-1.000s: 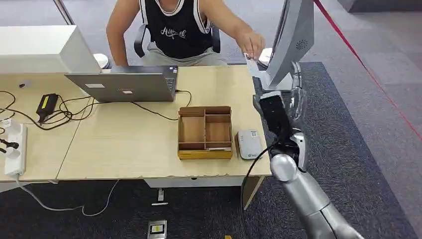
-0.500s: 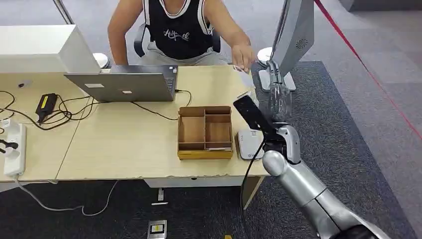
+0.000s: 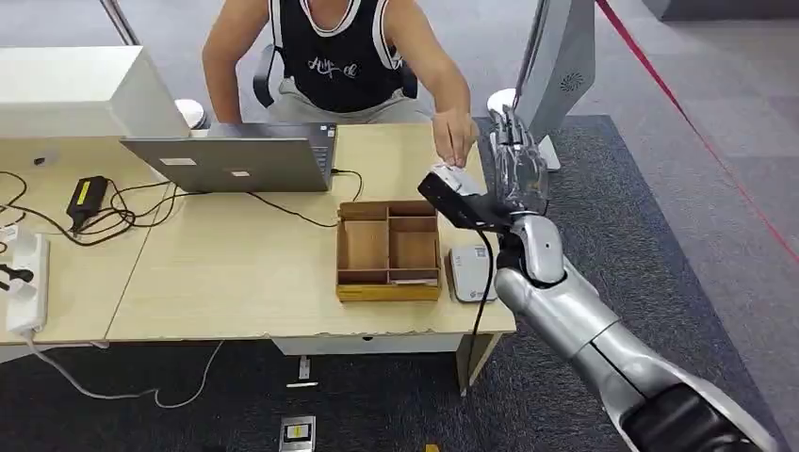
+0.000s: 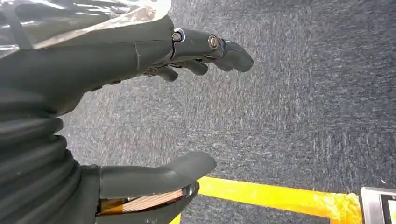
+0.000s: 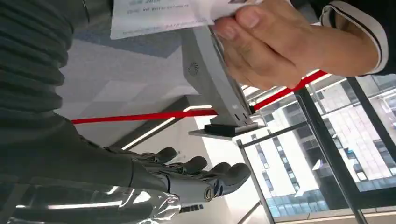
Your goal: Pass the card to the sensor for recognition and then transmit it.
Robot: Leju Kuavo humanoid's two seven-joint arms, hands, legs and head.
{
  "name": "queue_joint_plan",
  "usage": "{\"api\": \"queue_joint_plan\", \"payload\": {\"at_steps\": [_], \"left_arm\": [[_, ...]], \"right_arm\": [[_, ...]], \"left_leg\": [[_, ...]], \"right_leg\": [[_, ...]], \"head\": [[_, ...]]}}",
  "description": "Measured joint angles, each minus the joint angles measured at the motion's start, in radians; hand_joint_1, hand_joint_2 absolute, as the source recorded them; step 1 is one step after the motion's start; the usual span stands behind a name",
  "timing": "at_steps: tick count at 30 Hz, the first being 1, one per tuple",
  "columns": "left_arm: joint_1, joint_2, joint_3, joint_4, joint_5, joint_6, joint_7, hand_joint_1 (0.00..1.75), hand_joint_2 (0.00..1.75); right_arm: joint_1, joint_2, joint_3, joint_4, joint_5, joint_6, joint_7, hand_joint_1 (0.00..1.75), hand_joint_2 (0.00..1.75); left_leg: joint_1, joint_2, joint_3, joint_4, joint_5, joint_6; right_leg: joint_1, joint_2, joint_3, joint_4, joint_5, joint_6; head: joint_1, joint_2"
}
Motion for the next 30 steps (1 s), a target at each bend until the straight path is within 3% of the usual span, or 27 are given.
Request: {"api": "queue_joint_plan", "payload": {"at_steps": [1,2,3,4,30], "left_arm": [[0.000,0.000,-0.003,0.000,0.000,0.000,0.000,0.00,1.75],[0.000,0.000,-0.005,0.000,-0.001,0.000,0.000,0.00,1.75],[0.000,0.000,-0.006,0.000,-0.002,0.000,0.000,0.00,1.75],[-0.001,0.000,-0.009,-0.001,-0.002,0.000,0.000,0.00,1.75],[-0.003,0.000,-0.029,-0.004,0.030,0.000,-0.012,0.00,1.75]], "right_arm": [[-0.001,0.000,0.004,0.007,0.000,-0.002,0.002,0.14,1.75],[-0.002,0.000,0.008,0.013,0.000,-0.004,0.006,1.10,1.75],[-0.004,-0.001,0.011,0.019,0.001,-0.006,0.008,1.68,1.75],[-0.005,-0.001,0.014,0.023,0.001,-0.008,0.008,1.75,1.75],[-0.018,0.007,0.040,0.077,-0.034,-0.058,-0.032,1.75,1.75]], "left_leg": [[0.000,0.000,0.000,0.000,0.000,0.000],[0.000,0.000,0.000,0.000,0.000,0.000],[0.000,0.000,0.000,0.000,0.000,0.000],[0.000,0.000,0.000,0.000,0.000,0.000],[0.000,0.000,0.000,0.000,0.000,0.000]], "right_leg": [[0.000,0.000,0.000,0.000,0.000,0.000],[0.000,0.000,0.000,0.000,0.000,0.000],[0.000,0.000,0.000,0.000,0.000,0.000],[0.000,0.000,0.000,0.000,0.000,0.000],[0.000,0.000,0.000,0.000,0.000,0.000]], "head": [[0.000,0.000],[0.000,0.000],[0.000,0.000],[0.000,0.000],[0.000,0.000]]}}
